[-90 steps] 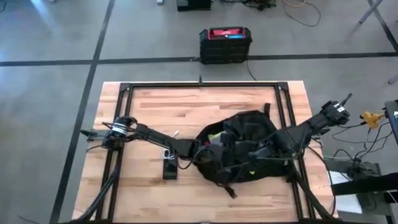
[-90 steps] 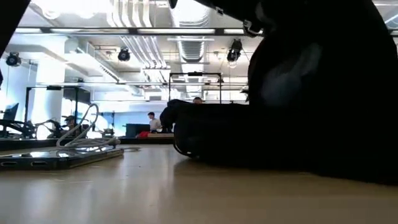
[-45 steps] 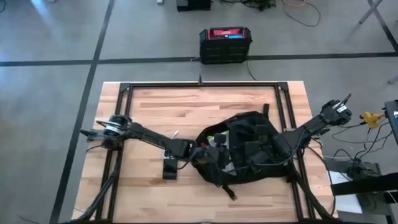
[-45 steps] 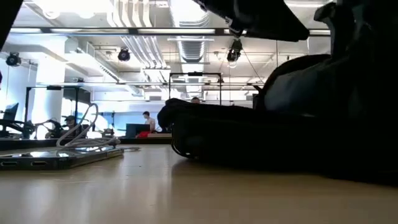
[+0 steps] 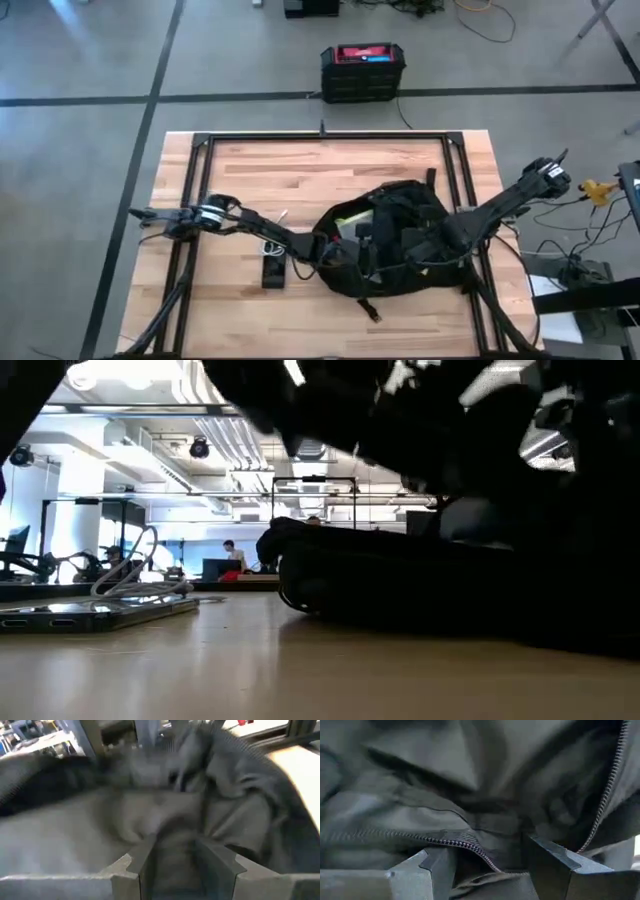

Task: Unpack backpack
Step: Remove the yellow green zip bag from the black backpack

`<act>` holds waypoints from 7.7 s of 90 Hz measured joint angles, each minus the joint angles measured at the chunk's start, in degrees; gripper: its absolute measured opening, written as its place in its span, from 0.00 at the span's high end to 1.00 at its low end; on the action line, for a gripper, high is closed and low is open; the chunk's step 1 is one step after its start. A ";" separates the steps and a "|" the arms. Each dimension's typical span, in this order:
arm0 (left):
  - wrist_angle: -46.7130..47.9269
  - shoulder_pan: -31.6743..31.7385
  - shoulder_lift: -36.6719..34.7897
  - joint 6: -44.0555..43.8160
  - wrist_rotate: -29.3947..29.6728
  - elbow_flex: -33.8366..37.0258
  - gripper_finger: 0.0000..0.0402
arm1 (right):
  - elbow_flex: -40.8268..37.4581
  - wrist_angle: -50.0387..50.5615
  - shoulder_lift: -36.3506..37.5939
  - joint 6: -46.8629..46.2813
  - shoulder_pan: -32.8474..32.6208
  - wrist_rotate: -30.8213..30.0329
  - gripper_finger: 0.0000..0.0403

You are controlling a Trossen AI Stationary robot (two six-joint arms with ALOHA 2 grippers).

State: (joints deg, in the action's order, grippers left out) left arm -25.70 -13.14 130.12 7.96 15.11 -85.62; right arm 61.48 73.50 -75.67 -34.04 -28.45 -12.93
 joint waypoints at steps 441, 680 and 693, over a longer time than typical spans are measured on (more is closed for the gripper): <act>76.57 16.35 3.44 21.44 -10.49 -27.01 0.55 | -16.31 -20.29 2.87 -2.84 1.81 2.67 0.51; 59.33 17.26 -42.74 -2.15 5.76 -7.11 0.98 | 1.24 -19.80 1.36 13.18 -1.51 -31.55 0.51; 49.25 14.44 -50.33 -2.69 3.07 5.19 0.98 | 5.29 -20.60 1.39 19.85 -1.33 -36.58 0.51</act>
State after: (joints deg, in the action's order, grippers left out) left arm 23.55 1.30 79.78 5.27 18.18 -80.43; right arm 66.76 52.90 -74.28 -14.19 -29.78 -49.52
